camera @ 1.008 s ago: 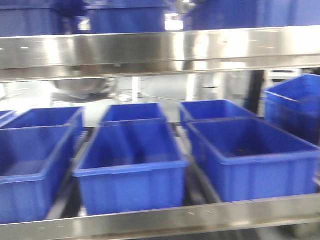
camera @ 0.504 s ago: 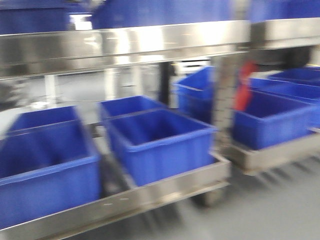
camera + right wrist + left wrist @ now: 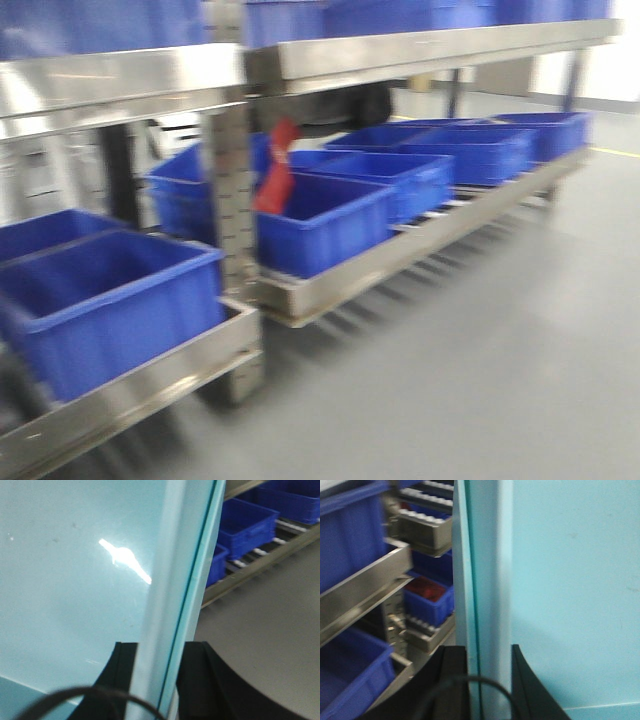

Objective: Move two blue bins to right shelf middle
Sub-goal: 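Drive the base across the floor holding the bin in both grippers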

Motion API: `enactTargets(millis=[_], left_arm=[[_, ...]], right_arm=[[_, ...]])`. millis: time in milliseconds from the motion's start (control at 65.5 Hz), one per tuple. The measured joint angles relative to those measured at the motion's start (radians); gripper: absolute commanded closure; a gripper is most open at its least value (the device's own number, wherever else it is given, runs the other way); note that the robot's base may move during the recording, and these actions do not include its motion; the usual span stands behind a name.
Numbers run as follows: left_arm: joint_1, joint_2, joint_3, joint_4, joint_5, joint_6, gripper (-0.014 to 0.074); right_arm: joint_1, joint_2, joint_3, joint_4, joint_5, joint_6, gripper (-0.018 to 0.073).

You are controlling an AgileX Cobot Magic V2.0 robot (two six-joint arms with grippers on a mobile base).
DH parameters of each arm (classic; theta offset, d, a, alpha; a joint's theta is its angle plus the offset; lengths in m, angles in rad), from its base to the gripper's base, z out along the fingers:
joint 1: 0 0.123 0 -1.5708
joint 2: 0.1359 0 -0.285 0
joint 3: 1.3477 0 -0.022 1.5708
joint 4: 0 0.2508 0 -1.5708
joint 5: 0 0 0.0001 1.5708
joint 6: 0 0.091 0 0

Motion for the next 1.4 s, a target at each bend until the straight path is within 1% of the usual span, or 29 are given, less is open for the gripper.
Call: enactTargets(millis=[1405], left_arm=[[0.0, 0.001, 0.0, 0.0, -0.007, 0.002, 0.0707]], right_arm=[[-0.002, 0.0, 0.0, 0.0, 0.0, 0.0, 0.0712]])
